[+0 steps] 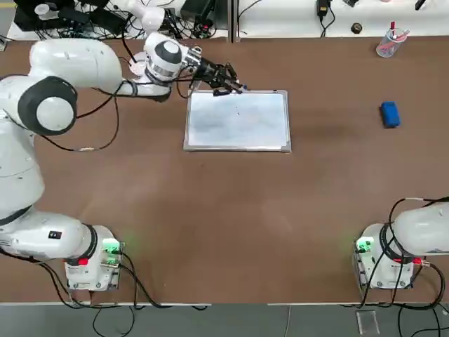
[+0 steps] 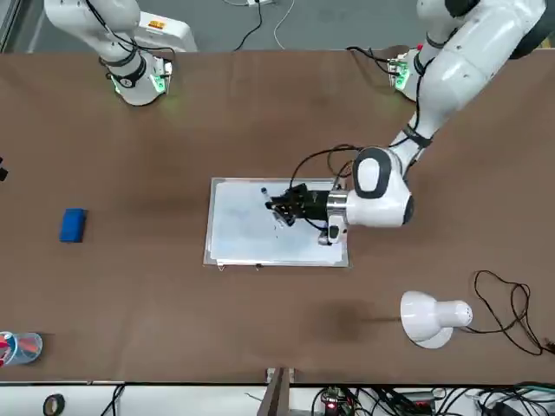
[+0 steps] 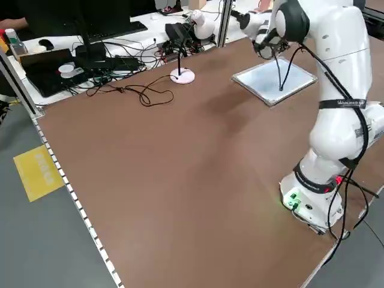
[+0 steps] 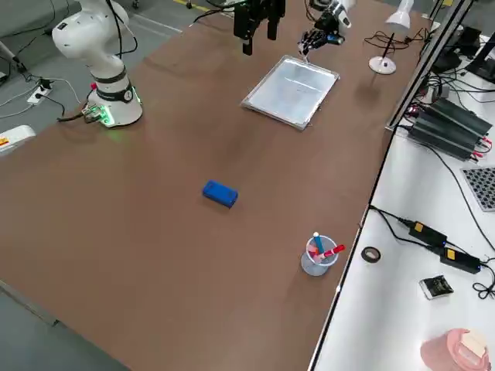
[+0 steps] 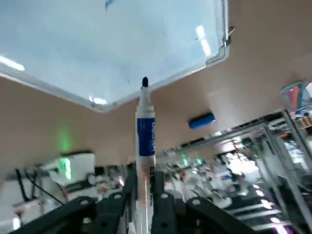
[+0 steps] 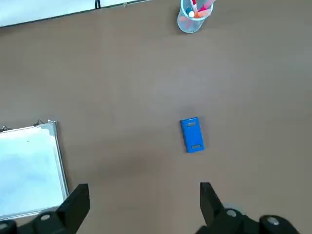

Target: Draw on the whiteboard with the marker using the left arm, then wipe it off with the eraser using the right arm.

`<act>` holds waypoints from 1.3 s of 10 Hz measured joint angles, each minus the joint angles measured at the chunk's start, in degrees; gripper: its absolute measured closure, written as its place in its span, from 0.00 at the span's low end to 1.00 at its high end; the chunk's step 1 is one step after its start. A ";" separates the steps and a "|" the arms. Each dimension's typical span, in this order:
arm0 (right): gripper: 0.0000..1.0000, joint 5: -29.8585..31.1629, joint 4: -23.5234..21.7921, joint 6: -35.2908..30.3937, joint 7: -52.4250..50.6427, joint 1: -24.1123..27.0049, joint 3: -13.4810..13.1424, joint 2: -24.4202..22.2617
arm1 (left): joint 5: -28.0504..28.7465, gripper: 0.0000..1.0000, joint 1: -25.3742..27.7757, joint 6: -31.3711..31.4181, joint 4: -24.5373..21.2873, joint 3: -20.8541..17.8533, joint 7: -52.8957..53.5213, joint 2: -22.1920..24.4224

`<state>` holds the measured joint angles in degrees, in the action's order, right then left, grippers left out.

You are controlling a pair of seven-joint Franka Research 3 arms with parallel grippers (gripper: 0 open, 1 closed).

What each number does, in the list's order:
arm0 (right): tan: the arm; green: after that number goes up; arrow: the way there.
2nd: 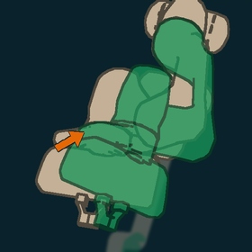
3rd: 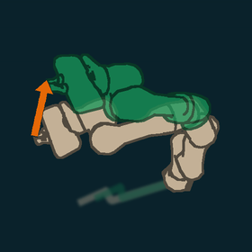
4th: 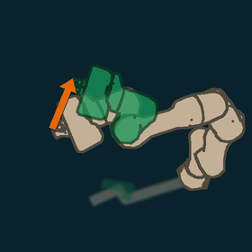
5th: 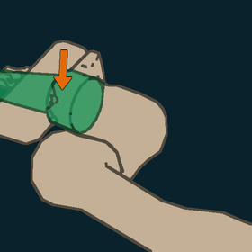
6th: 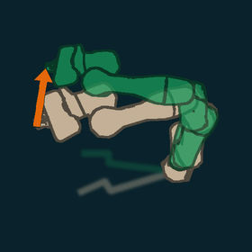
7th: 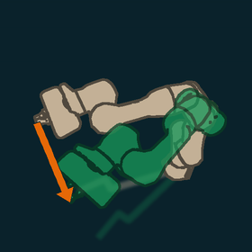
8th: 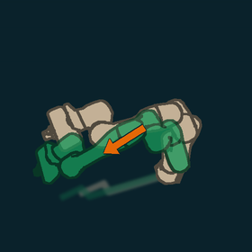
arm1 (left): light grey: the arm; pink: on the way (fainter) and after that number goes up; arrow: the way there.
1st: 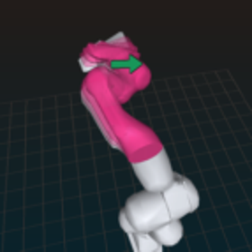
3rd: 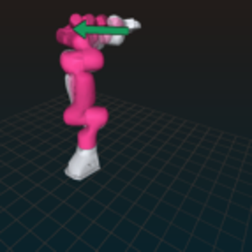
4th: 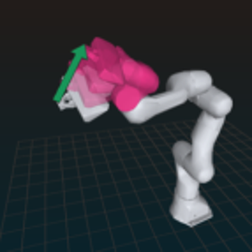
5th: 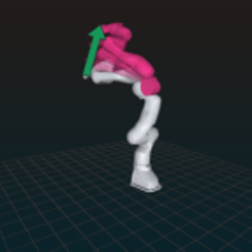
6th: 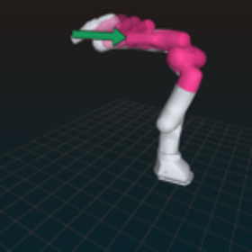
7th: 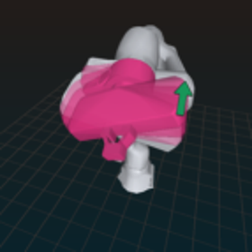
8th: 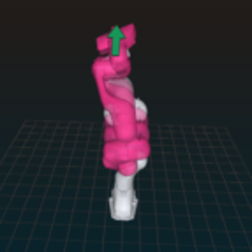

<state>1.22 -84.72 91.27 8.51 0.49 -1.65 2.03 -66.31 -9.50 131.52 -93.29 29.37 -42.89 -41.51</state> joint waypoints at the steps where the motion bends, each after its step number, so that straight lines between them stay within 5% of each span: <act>1: 0.00 0.00 -0.01 -0.01 0.00 0.00 0.00 0.00 | -2.82 0.83 -1.00 1.23 0.07 0.00 -0.05 -1.10; 7: 0.00 0.00 -0.02 -0.01 -0.01 0.00 0.00 0.01 | -13.21 0.83 -4.51 3.92 1.89 -0.02 -0.05 -6.08; 13: 0.00 0.00 -0.02 0.01 -0.02 0.00 -0.01 0.01 | -14.29 0.83 -5.95 4.75 5.10 -0.13 0.88 -10.52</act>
<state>1.22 -84.74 91.28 8.49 0.49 -1.66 2.04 -80.60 -15.44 136.27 -88.18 29.25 -42.01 -52.03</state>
